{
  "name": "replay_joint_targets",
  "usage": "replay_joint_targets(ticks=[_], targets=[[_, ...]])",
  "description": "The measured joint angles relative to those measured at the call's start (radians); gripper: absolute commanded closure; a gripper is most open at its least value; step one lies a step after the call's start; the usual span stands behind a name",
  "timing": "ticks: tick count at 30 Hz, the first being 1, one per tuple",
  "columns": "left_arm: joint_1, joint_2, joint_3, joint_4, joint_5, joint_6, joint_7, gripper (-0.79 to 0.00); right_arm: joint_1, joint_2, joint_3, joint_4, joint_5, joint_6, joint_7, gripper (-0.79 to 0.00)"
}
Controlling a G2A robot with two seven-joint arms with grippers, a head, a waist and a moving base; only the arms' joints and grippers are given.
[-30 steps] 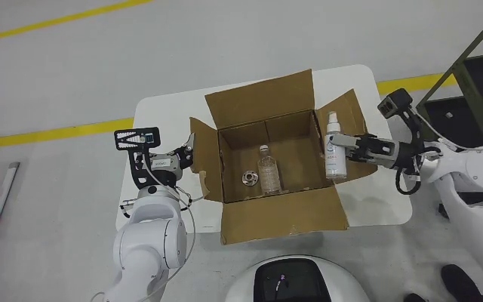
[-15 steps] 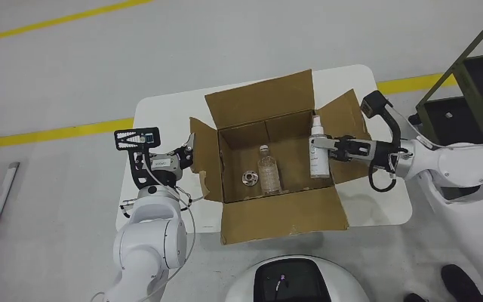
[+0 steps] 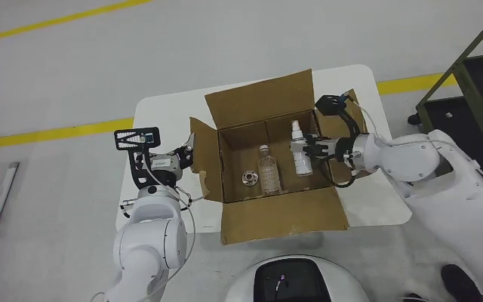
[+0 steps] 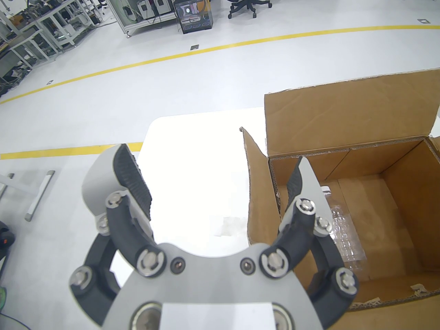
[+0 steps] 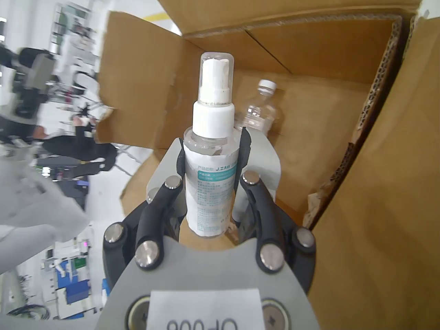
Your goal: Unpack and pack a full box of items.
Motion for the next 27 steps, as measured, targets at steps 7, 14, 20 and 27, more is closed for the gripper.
replay_joint_targets(ticks=[7, 14, 20, 27], targets=[[0.000, 0.000, 0.000, 0.000, 0.000, 0.000, 0.000, -0.785, 0.082, -0.040, -0.176, 0.136, -0.074, 0.061, -0.016, 0.000], [0.000, 0.000, 0.000, 0.000, 0.000, 0.000, 0.000, -0.785, 0.145, -0.077, -0.274, 0.250, -0.108, 0.089, -0.040, 0.000], [0.000, 0.000, 0.000, 0.000, 0.000, 0.000, 0.000, -0.785, 0.175, -0.104, -0.319, 0.307, -0.106, 0.107, -0.055, -0.166], [0.000, 0.000, 0.000, 0.000, 0.000, 0.000, 0.000, -0.785, 0.194, -0.122, -0.331, 0.347, -0.096, 0.104, -0.062, -0.289]])
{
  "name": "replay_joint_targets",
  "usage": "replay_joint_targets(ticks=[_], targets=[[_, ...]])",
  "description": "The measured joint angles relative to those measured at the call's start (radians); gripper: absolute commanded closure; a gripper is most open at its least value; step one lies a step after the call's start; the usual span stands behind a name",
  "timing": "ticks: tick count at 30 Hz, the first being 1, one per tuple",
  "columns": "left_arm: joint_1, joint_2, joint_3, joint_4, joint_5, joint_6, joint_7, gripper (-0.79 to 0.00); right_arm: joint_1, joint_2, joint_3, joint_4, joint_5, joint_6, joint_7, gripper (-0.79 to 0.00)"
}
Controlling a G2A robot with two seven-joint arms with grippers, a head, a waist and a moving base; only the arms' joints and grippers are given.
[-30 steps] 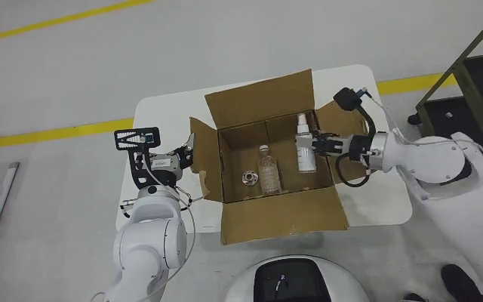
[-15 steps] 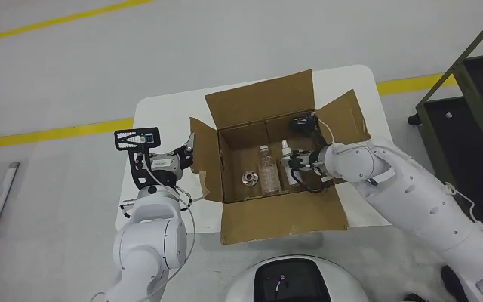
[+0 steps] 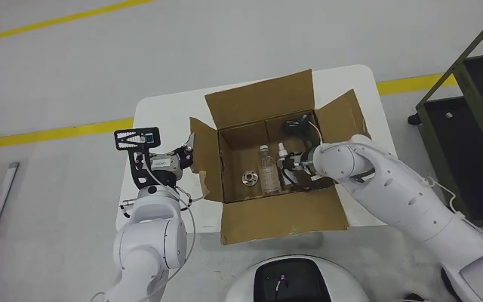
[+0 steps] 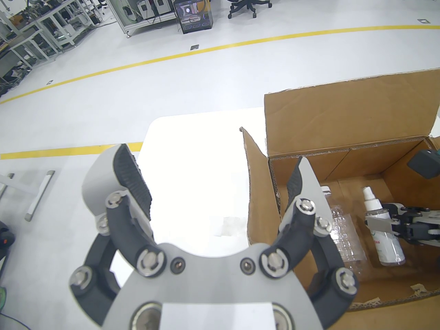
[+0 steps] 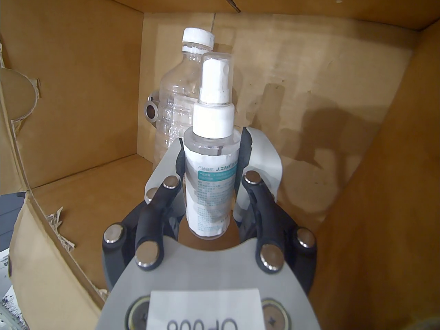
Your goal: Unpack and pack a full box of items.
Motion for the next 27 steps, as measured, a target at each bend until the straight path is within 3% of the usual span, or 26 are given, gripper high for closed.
replay_joint_targets(ticks=[2, 10, 13, 16, 17, 20, 27], targets=[[0.000, 0.000, 0.000, 0.000, 0.000, 0.000, 0.000, -0.785, 0.002, -0.003, 0.001, 0.003, 0.000, 0.000, 0.002, -0.336], [0.000, 0.000, 0.000, 0.000, 0.000, 0.000, 0.000, -0.785, -0.004, -0.005, 0.020, -0.002, -0.012, 0.002, 0.010, -0.326], [0.000, 0.000, 0.000, 0.000, 0.000, 0.000, 0.000, -0.785, -0.014, -0.004, 0.041, -0.022, -0.002, -0.005, 0.004, -0.265], [0.000, 0.000, 0.000, 0.000, 0.000, 0.000, 0.000, -0.785, -0.033, 0.004, 0.088, -0.075, 0.028, -0.026, -0.012, -0.052], [0.000, 0.000, 0.000, 0.000, 0.000, 0.000, 0.000, -0.785, -0.043, 0.008, 0.112, -0.101, 0.044, -0.042, -0.024, 0.000], [0.000, 0.000, 0.000, 0.000, 0.000, 0.000, 0.000, -0.785, -0.099, 0.028, 0.229, -0.210, 0.120, -0.120, -0.088, 0.000], [0.000, 0.000, 0.000, 0.000, 0.000, 0.000, 0.000, -0.785, -0.305, 0.085, 0.622, -0.439, 0.242, -0.278, -0.213, 0.000]])
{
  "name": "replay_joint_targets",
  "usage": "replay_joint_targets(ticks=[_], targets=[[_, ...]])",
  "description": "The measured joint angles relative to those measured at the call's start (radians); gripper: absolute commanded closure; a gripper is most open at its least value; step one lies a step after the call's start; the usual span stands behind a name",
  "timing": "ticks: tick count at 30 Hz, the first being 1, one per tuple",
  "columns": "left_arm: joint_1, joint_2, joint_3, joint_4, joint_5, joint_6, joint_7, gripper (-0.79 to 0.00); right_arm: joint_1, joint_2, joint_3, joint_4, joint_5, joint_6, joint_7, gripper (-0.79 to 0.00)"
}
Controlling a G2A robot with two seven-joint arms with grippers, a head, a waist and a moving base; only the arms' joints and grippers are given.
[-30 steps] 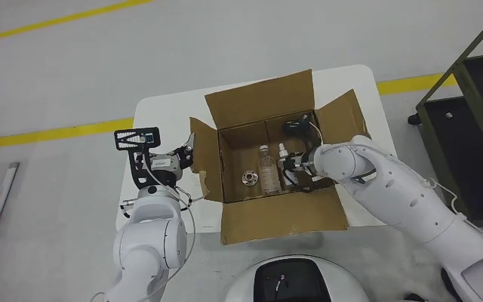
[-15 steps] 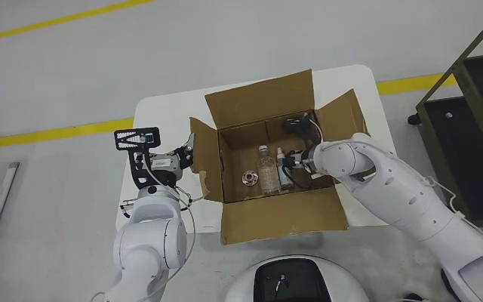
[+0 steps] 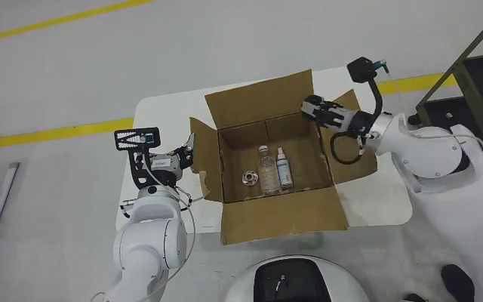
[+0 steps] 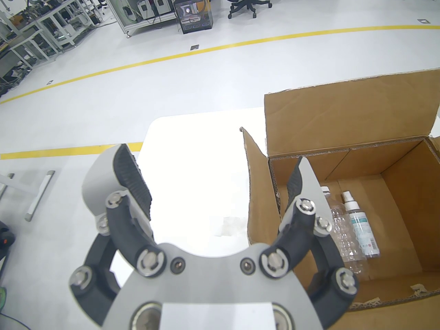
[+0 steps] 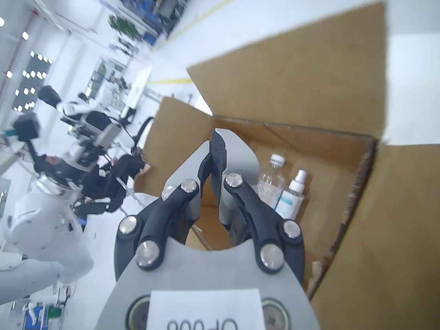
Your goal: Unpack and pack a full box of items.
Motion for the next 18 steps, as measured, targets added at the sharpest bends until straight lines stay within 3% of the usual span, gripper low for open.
replay_joint_targets(ticks=[9, 13, 18], targets=[[0.000, 0.000, 0.000, 0.000, 0.000, 0.000, 0.000, -0.785, -0.274, 0.034, 0.447, -0.090, 0.071, -0.114, -0.037, 0.000], [0.000, 0.000, 0.000, 0.000, 0.000, 0.000, 0.000, -0.785, -0.377, 0.034, 0.520, -0.049, 0.140, -0.128, -0.022, 0.000], [0.000, 0.000, 0.000, 0.000, 0.000, 0.000, 0.000, -0.785, -0.381, 0.033, 0.520, -0.046, 0.146, -0.123, -0.018, 0.000]])
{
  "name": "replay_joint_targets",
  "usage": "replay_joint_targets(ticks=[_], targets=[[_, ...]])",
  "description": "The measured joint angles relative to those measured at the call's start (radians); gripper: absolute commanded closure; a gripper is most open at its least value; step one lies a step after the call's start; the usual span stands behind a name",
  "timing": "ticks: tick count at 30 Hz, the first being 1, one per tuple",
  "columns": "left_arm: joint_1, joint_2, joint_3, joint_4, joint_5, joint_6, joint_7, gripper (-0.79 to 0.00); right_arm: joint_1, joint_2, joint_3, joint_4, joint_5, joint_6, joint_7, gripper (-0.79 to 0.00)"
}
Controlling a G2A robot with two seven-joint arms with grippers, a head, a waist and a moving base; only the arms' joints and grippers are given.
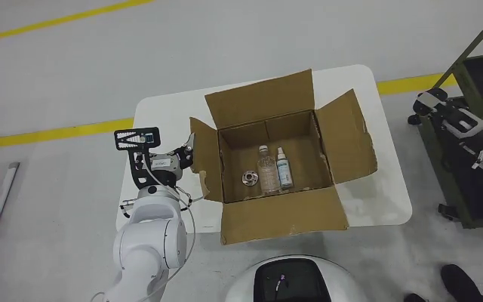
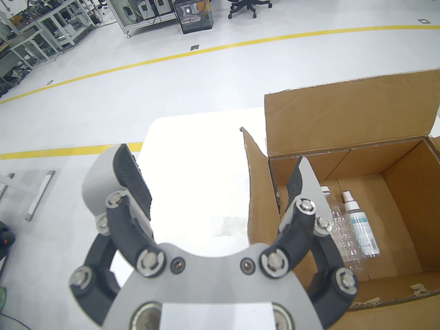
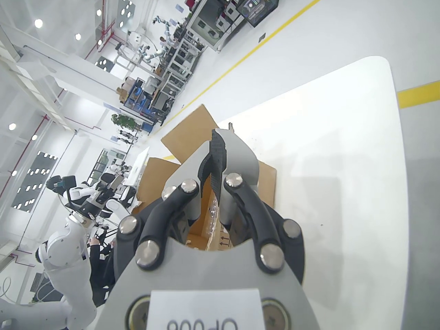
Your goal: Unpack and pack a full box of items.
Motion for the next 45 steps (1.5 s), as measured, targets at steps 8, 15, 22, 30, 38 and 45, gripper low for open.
replay_joint_targets(ticks=[8, 15, 22, 30, 38, 45], targets=[[0.000, 0.000, 0.000, 0.000, 0.000, 0.000, 0.000, -0.785, -0.054, -0.001, -0.030, -0.021, -0.046, -0.047, -0.053, 0.000], [0.000, 0.000, 0.000, 0.000, 0.000, 0.000, 0.000, -0.785, -0.105, -0.015, -0.141, 0.043, -0.310, -0.195, -0.306, 0.000], [0.000, 0.000, 0.000, 0.000, 0.000, 0.000, 0.000, -0.785, -0.071, -0.025, -0.277, 0.129, -0.509, -0.272, -0.448, 0.000], [0.000, 0.000, 0.000, 0.000, 0.000, 0.000, 0.000, -0.785, 0.003, -0.041, -0.424, 0.122, -0.551, -0.328, -0.471, 0.000], [0.000, 0.000, 0.000, 0.000, 0.000, 0.000, 0.000, -0.785, 0.042, -0.044, -0.510, 0.095, -0.530, -0.394, -0.344, 0.000], [0.000, 0.000, 0.000, 0.000, 0.000, 0.000, 0.000, -0.785, 0.080, -0.046, -0.572, 0.110, -0.577, -0.366, -0.233, 0.000]])
